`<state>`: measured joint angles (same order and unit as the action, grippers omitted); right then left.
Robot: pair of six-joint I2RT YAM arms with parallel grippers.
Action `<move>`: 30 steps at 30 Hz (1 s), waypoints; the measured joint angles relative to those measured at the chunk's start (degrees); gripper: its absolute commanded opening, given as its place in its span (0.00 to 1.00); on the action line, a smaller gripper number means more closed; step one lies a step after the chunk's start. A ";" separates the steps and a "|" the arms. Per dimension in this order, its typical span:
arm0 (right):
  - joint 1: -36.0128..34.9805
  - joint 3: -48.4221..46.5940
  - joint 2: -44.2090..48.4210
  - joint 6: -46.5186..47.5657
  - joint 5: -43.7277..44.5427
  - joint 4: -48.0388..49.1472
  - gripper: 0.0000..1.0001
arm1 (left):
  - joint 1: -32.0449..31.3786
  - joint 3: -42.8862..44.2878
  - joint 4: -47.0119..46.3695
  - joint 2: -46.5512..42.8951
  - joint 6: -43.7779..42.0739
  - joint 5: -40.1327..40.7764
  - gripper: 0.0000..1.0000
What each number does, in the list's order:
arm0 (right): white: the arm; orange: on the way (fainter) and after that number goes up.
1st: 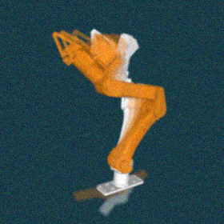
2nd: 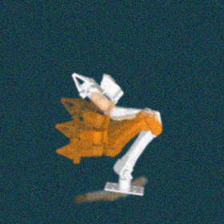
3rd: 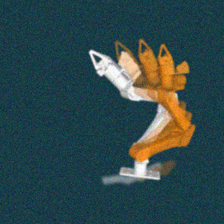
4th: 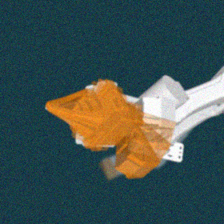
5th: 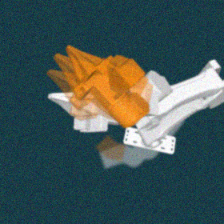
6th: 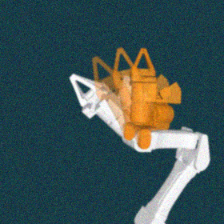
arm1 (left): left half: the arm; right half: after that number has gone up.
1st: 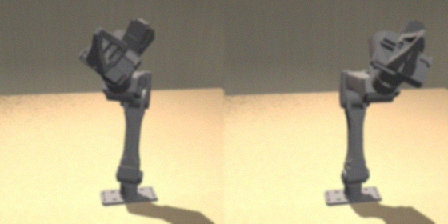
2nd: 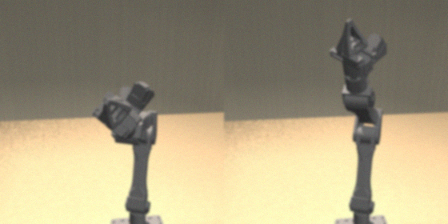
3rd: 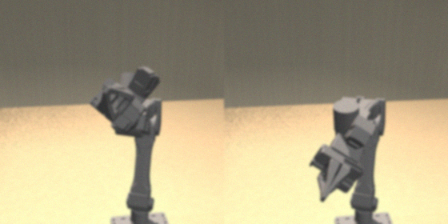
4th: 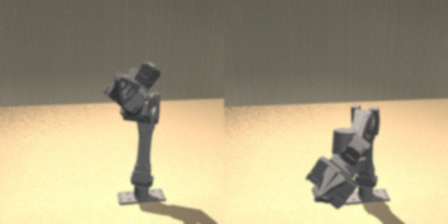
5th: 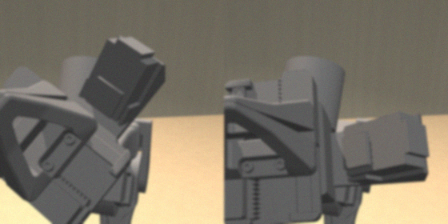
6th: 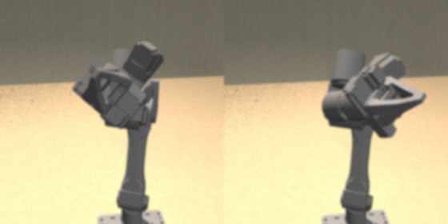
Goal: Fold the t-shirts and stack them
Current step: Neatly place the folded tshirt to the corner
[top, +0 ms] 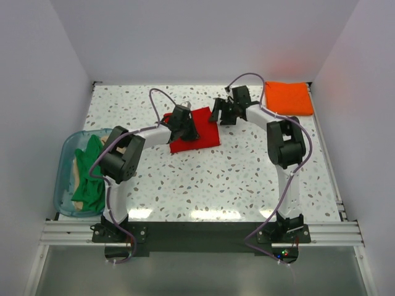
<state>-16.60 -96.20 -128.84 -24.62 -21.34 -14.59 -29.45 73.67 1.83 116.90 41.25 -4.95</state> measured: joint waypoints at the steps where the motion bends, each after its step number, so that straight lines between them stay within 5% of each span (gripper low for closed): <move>1: -0.31 -0.07 -0.02 0.28 0.28 -0.02 0.73 | 0.00 0.02 0.00 0.00 0.00 0.09 0.16; 9: -3.39 -2.25 -1.03 2.23 3.58 -1.42 0.66 | -0.02 0.50 0.74 0.00 -0.07 0.13 0.16; 15: -5.62 -3.32 -1.75 3.17 7.39 -2.62 0.46 | -0.09 1.11 1.92 0.00 -0.17 0.26 0.16; 19: -6.12 -3.67 -2.08 3.78 9.94 -3.26 0.03 | -0.20 2.51 4.50 -0.17 -0.55 0.70 0.15; 20: -6.19 -3.72 -2.14 3.93 10.14 -3.37 0.00 | -0.24 2.86 5.42 -0.50 -0.72 0.92 0.15; 30: -7.65 -7.28 -2.16 8.20 19.06 -8.83 0.00 | -0.24 -4.68 12.20 -22.91 -4.13 3.56 0.16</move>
<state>-24.25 -103.48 -131.00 -16.43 -2.28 -23.42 -29.69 68.99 14.02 94.00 37.12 -1.39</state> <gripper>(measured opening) 0.058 0.159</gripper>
